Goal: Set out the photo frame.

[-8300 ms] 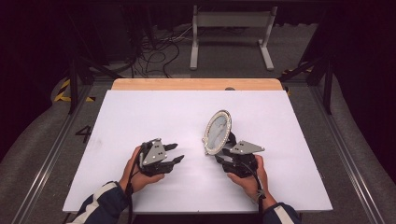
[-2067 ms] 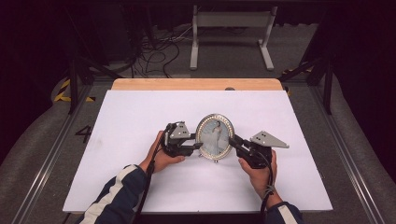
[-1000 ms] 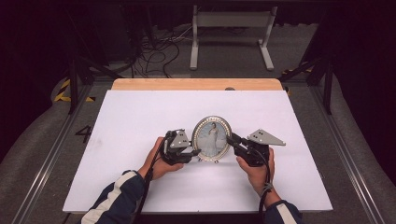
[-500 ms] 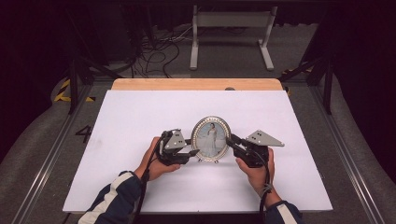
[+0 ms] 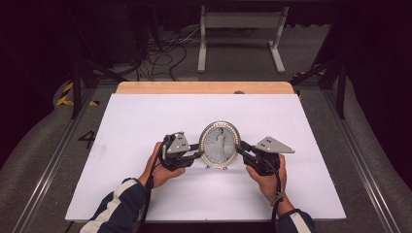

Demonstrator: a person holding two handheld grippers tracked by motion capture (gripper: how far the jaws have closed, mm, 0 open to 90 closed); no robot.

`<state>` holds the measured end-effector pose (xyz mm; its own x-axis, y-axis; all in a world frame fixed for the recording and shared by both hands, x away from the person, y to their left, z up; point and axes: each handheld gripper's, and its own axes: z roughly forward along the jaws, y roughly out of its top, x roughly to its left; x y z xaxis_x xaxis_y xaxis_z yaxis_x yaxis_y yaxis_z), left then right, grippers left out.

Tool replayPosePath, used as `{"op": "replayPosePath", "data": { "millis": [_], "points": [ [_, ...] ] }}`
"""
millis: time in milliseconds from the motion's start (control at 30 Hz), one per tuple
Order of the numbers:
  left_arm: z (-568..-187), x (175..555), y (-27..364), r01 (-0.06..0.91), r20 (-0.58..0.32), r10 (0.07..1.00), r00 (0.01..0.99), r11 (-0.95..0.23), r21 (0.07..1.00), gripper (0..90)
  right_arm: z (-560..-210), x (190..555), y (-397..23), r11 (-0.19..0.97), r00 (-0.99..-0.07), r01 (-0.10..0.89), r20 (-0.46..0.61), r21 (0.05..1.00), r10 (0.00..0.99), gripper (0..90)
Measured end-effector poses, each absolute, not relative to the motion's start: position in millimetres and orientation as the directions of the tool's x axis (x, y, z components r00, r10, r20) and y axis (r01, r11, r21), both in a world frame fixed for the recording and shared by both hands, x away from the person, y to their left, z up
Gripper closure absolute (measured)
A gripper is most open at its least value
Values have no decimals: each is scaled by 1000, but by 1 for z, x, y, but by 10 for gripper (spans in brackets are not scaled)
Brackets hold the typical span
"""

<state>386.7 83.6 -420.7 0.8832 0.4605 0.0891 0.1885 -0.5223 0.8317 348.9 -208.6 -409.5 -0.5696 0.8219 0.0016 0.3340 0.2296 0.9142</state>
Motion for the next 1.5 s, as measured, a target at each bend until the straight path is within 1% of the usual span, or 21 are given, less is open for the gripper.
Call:
{"op": "replayPosePath", "data": {
  "millis": [133,233,267,300,467,667,933,1133,1267,1500],
  "points": [
    [-422,386,83,189,89,458,884,-526,829,705,-408,349,-210,261,-584,325,-24,909,812,757],
    [-423,386,84,186,95,455,886,-534,824,696,-409,348,-210,282,-589,325,-40,903,807,774],
    [-423,385,84,184,102,456,884,-540,821,692,-409,348,-211,297,-590,323,-54,899,806,774],
    [-423,384,84,185,106,461,881,-542,820,670,-409,345,-210,318,-583,310,-86,896,808,802],
    [-421,379,81,173,148,473,868,-568,805,654,-407,344,-213,326,-598,297,-92,898,796,794],
    [-418,373,92,171,152,482,863,-562,810,635,-406,343,-216,359,-614,299,-110,884,782,757],
    [-417,367,107,167,164,493,854,-560,811,618,-403,334,-222,414,-625,270,-169,869,762,693],
    [-418,362,116,157,179,492,852,-566,809,575,-404,331,-227,428,-628,271,-178,862,758,651],
    [-420,359,124,157,192,502,843,-572,805,571,-404,329,-232,429,-623,275,-180,860,761,616],
    [-424,353,140,153,203,504,839,-577,802,501,-405,326,-238,432,-615,275,-188,859,766,553]
  ]
}}
